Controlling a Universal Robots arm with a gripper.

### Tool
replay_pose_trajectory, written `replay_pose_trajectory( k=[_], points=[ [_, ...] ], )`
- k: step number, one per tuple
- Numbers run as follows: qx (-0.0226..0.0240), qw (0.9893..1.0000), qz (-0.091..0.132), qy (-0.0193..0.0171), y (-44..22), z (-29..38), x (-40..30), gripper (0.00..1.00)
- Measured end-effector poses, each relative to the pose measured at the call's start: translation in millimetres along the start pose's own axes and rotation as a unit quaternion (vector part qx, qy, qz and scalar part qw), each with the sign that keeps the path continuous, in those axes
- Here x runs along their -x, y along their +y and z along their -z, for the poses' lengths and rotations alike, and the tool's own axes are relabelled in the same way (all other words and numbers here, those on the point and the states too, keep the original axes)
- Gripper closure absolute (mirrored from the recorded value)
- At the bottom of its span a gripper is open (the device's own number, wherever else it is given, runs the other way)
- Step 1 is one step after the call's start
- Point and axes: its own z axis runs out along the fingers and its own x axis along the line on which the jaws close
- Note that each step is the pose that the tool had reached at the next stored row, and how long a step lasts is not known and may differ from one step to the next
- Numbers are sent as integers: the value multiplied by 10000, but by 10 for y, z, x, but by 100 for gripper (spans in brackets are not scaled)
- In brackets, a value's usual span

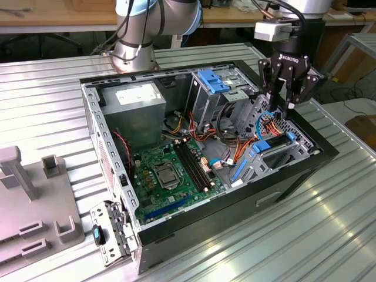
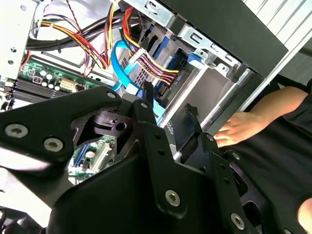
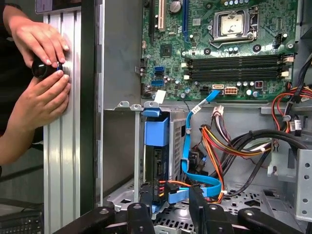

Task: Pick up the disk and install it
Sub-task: 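Insert the second disk wire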

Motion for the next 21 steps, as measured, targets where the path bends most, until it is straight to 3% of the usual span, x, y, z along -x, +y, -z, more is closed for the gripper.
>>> replay_pose_trajectory(
  k=[3,7,13,14,15,16,17,19,20,21],
  points=[
    [-9,10000,-1,35,3,-10,7,58],
    [-14,10000,-3,42,4,-18,9,83],
    [-15,10000,-4,39,6,-27,-3,84],
    [-15,10000,-4,34,7,-31,-17,84],
    [-15,10000,-5,5,9,-40,-44,84],
    [-16,10000,-7,-34,10,-48,-64,84],
    [-20,9998,-15,-220,15,-61,-96,84],
    [-26,9986,-28,-521,26,-73,-130,84],
    [-28,9979,-33,-643,35,-82,-154,84],
    [-30,9974,-37,-724,42,-95,-180,84]
  ],
)
